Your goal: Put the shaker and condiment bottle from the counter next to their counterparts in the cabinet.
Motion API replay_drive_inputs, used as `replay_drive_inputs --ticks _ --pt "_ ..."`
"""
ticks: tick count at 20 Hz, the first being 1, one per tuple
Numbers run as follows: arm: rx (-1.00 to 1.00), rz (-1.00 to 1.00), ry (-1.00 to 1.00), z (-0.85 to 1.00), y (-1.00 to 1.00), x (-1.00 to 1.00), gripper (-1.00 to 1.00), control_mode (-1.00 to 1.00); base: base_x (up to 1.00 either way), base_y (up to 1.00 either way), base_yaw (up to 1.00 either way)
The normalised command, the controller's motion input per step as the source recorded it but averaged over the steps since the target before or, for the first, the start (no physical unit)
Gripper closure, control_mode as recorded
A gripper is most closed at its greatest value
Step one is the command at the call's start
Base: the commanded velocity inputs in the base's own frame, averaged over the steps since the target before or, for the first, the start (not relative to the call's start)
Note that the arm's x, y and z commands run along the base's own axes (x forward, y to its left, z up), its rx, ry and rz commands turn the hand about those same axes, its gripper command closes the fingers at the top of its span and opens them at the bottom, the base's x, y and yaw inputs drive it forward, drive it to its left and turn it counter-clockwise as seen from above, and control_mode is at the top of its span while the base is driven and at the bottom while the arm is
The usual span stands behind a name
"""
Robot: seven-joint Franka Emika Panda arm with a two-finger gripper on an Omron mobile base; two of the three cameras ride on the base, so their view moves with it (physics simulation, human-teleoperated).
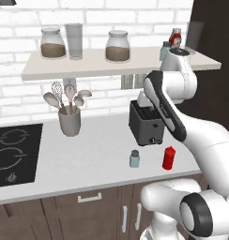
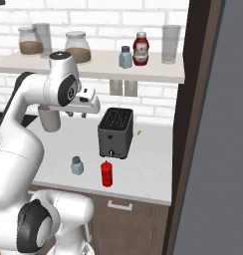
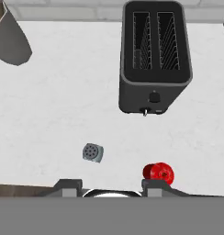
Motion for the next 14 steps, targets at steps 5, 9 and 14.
replay_drive_inputs --ticks 5,9,14 --pt "0.00 0.00 0.00 0.00 0.00 -0.03 -1.00 -1.00 0.00 0.00 0.00" --pt "0.08 0.00 -0.16 -0.04 -0.06 -0.42 -1.00 -1.00 0.00 0.00 0.00" --pt "0.03 0.00 -0.27 -0.13 -0.18 -0.94 -1.00 -1.00 0.00 0.00 0.00"
